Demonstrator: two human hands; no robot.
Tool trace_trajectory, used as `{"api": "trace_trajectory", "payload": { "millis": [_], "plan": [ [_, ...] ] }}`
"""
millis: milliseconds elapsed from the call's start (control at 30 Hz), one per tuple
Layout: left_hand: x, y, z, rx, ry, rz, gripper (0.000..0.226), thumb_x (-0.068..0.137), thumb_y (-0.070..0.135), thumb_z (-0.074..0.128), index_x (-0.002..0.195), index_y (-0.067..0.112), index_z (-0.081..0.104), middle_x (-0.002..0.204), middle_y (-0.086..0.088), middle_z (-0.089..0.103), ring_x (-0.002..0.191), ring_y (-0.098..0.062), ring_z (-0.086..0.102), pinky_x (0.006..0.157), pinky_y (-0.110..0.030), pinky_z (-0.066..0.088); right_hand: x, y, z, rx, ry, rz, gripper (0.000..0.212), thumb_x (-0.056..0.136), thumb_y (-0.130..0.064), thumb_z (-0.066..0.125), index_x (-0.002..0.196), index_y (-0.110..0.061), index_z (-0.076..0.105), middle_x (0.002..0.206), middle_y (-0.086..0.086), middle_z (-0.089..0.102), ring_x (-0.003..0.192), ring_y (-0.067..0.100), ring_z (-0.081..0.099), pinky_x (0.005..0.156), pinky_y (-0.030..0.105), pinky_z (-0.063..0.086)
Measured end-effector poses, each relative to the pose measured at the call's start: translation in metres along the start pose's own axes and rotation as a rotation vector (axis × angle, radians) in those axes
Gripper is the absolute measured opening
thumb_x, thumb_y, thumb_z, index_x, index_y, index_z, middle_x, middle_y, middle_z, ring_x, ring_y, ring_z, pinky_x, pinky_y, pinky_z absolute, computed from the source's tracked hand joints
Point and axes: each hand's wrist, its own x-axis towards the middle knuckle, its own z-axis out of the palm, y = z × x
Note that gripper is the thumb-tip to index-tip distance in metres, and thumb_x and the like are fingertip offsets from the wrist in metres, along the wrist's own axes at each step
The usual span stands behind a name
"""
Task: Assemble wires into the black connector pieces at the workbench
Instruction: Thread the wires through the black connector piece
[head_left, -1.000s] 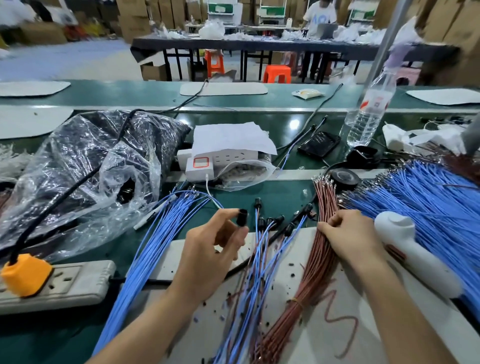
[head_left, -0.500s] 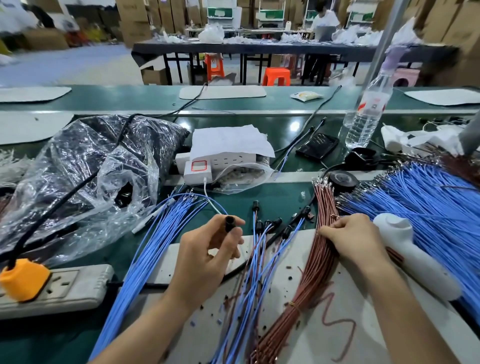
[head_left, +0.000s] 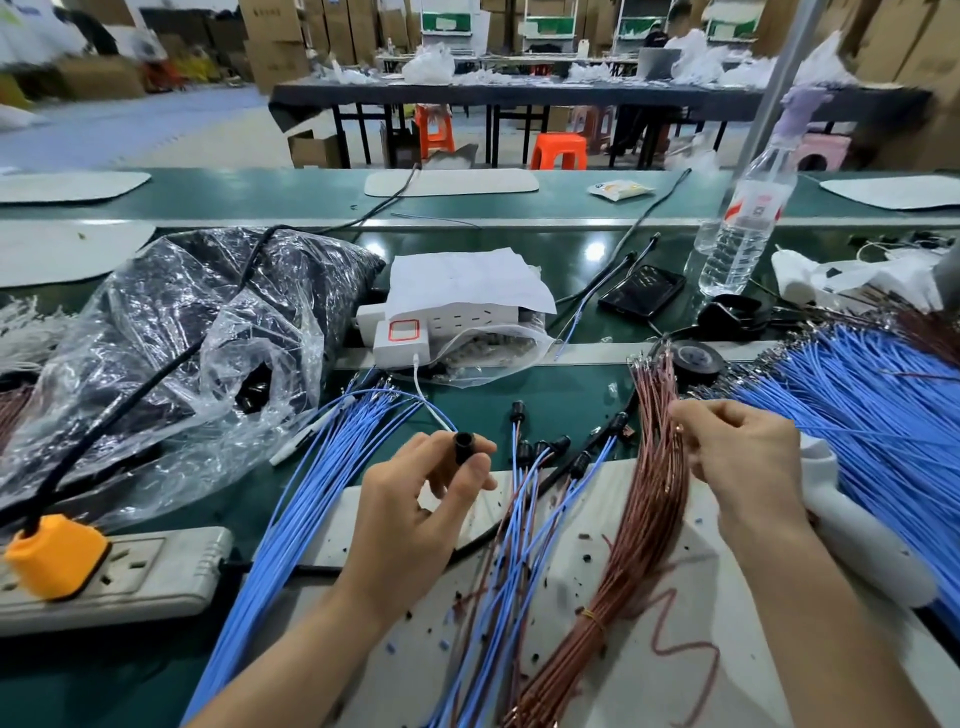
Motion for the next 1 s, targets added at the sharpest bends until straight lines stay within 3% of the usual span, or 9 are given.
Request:
{"api": "trace_trajectory", "payload": {
  "millis": [133,300,367,500,633,767,900,1000],
  "plan": [
    [0.001,-0.001,-0.001,-0.005,0.007,-0.008,0.025,0.090,0.039,0.050,0.098,0.024,0.067,0.082,0.013,0.069,0.087,-0.015,0.063,0.074,-0.014,0.045,-0.006,0.000,0.010,0.369,0.078,-0.035,0.034,0.081,-0.005,0.068,0.052,-0.018,0.057,0.042,-0.010,0.048,0.037,0.005,0.039,0.037,0.015,0.032],
    [0.000,-0.002,0.000,-0.005,-0.013,0.008,0.026,0.090,0.038,0.051,0.097,0.020,0.068,0.080,0.009,0.069,0.085,-0.011,0.064,0.076,-0.012,0.045,-0.001,0.013,0.009,0.010,-0.194,0.215,0.037,0.081,-0.003,0.065,0.048,-0.014,0.054,0.040,-0.006,0.044,0.032,0.005,0.032,0.031,0.013,0.023],
    [-0.001,-0.002,0.001,-0.001,-0.029,0.007,0.025,0.090,0.038,0.051,0.097,0.020,0.068,0.079,0.011,0.069,0.084,-0.009,0.064,0.075,-0.011,0.044,0.003,0.014,0.004,0.021,-0.135,0.228,0.036,0.080,-0.003,0.065,0.048,-0.014,0.055,0.043,-0.003,0.045,0.033,0.007,0.031,0.031,0.014,0.022],
    [-0.001,-0.002,0.001,0.017,-0.049,0.009,0.023,0.090,0.038,0.051,0.096,0.023,0.067,0.080,0.013,0.069,0.081,-0.008,0.064,0.074,-0.011,0.043,0.001,0.009,0.004,0.149,0.087,0.068,0.023,0.087,-0.010,0.062,0.065,-0.016,0.059,0.047,-0.006,0.052,0.036,0.005,0.038,0.036,0.018,0.029],
    [-0.001,-0.001,0.001,0.025,-0.071,-0.006,0.020,0.090,0.040,0.050,0.096,0.027,0.065,0.082,0.015,0.069,0.079,-0.008,0.064,0.073,-0.017,0.046,0.001,0.012,0.006,0.089,-0.041,0.208,0.022,0.091,-0.006,0.055,0.069,-0.008,0.062,0.051,0.003,0.053,0.031,0.006,0.029,0.033,0.015,0.020],
    [-0.001,-0.001,0.001,0.047,-0.089,0.004,0.023,0.090,0.041,0.050,0.095,0.026,0.066,0.080,0.014,0.069,0.076,-0.006,0.063,0.071,-0.016,0.045,0.001,0.009,0.007,0.084,0.013,-0.065,0.018,0.094,-0.007,0.054,0.083,-0.017,0.066,0.051,-0.005,0.058,0.039,0.001,0.044,0.041,0.015,0.034],
    [-0.001,-0.001,0.001,0.057,-0.100,-0.008,0.023,0.089,0.043,0.051,0.094,0.028,0.066,0.079,0.015,0.069,0.074,-0.005,0.062,0.069,-0.014,0.043,0.006,0.019,0.006,-0.165,0.012,0.015,0.017,0.094,-0.009,0.052,0.087,-0.011,0.067,0.053,-0.003,0.061,0.050,0.006,0.053,0.062,0.031,0.046],
    [-0.001,-0.002,0.001,0.062,-0.104,-0.006,0.023,0.089,0.044,0.050,0.094,0.028,0.066,0.079,0.016,0.069,0.074,-0.006,0.061,0.069,-0.018,0.045,-0.004,0.008,0.007,-0.070,0.165,-0.349,0.017,0.095,-0.013,0.052,0.085,-0.022,0.064,0.057,-0.007,0.061,0.051,0.000,0.055,0.056,0.019,0.046]
  ]
}}
